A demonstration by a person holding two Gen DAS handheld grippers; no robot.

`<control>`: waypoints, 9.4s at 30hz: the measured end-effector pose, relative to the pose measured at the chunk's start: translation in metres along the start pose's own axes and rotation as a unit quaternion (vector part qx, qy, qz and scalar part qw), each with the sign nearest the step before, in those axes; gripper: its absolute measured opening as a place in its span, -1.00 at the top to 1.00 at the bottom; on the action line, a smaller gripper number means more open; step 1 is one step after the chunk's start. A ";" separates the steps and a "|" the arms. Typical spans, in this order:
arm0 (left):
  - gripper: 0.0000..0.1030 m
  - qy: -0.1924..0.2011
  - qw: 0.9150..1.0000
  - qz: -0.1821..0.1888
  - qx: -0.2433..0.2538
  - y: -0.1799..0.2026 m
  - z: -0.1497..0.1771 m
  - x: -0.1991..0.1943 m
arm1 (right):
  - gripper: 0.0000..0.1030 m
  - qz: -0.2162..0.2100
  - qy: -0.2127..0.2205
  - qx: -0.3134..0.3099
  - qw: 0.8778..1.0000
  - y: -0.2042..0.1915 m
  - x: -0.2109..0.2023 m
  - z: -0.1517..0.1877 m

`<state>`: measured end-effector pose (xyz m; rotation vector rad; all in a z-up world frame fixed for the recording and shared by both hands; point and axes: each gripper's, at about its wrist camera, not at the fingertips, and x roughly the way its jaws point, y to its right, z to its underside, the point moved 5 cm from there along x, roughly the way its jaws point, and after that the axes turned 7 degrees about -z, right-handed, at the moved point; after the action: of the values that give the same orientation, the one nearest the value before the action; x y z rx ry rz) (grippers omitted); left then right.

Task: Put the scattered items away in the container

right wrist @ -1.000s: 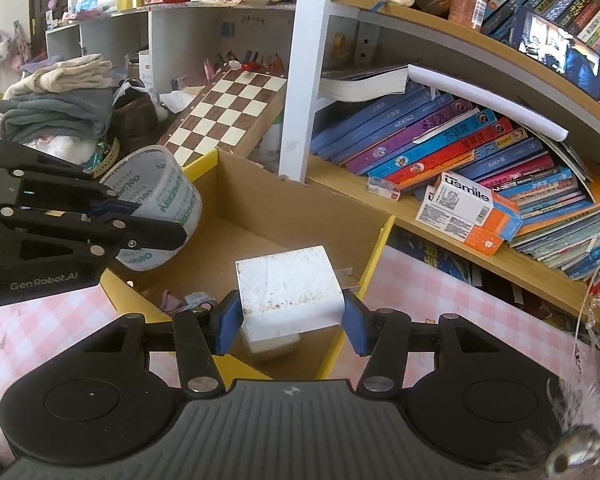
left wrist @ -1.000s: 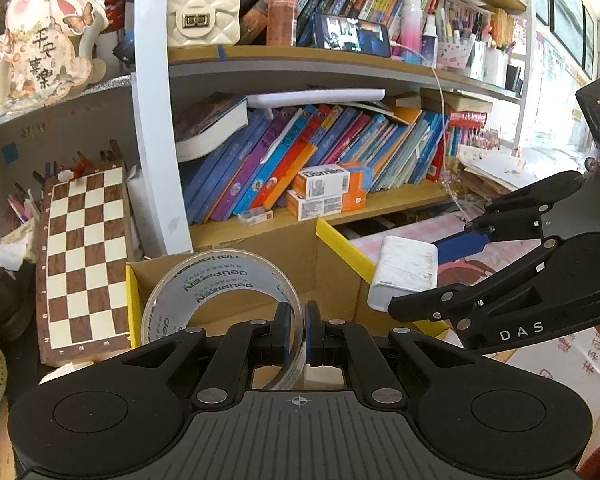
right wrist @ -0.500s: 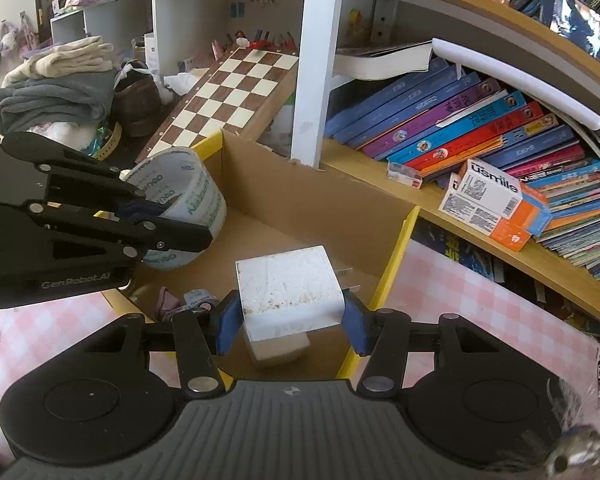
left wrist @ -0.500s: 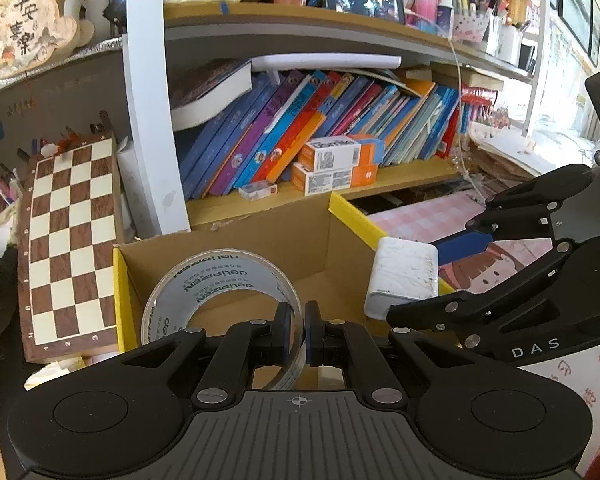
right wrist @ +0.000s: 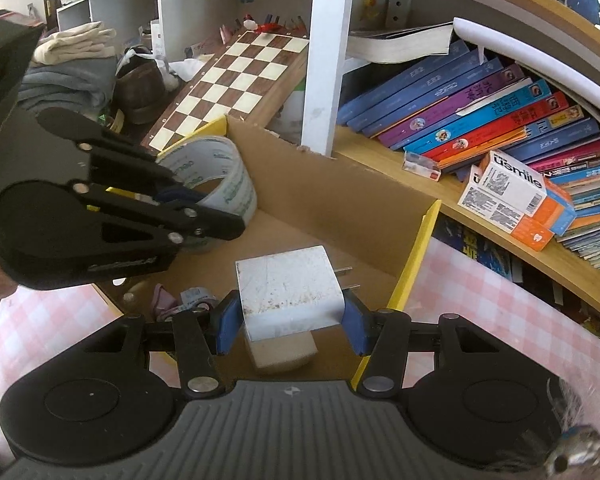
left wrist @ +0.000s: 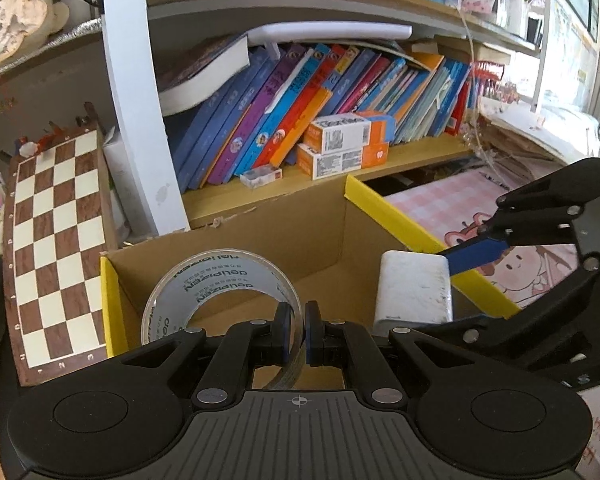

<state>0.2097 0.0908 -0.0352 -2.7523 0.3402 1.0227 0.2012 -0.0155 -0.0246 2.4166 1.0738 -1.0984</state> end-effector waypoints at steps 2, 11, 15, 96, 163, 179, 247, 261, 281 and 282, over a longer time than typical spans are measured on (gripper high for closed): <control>0.89 -0.008 1.000 0.001 0.000 -0.001 0.000 0.007 | 0.02 -0.003 -0.001 -0.001 1.000 0.001 0.003 0.000; 0.89 -0.043 0.999 0.005 0.012 -0.007 0.001 0.037 | 0.02 -0.013 -0.010 -0.004 1.000 0.004 0.016 0.001; 0.88 -0.057 0.998 0.006 0.026 -0.006 0.000 0.044 | 0.02 -0.016 -0.013 -0.005 1.000 0.006 0.021 0.000; -0.47 0.010 0.998 -0.046 -0.035 -0.016 0.019 -0.052 | 0.02 -0.004 -0.063 -0.035 0.997 0.009 0.049 -0.010; -0.68 -0.014 0.990 -0.112 -0.087 -0.020 0.033 -0.056 | -0.56 0.053 0.006 0.024 0.998 0.007 -0.011 -0.008; -0.81 0.003 0.987 -0.138 -0.084 0.006 0.036 -0.090 | -0.90 0.094 0.038 0.061 0.993 -0.009 -0.055 0.027; -0.99 -0.049 0.977 -0.163 -0.128 0.092 0.069 -0.091 | -1.00 0.199 0.041 0.196 0.959 0.014 -0.112 0.133; -0.99 -0.059 0.976 -0.162 -0.131 0.096 0.070 -0.088 | -1.00 0.189 0.033 0.197 0.961 0.016 -0.110 0.136; -0.99 -0.071 0.976 -0.158 -0.135 0.095 0.073 -0.084 | -1.00 0.180 0.021 0.201 0.963 0.013 -0.104 0.135; -0.99 -0.072 0.976 -0.157 -0.135 0.095 0.074 -0.084 | -1.00 0.180 0.022 0.200 0.963 0.013 -0.104 0.135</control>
<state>0.0763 0.0308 -0.0438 -2.8098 -0.2685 1.2467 0.0936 -0.1477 -0.0390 2.8039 0.4156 -1.2276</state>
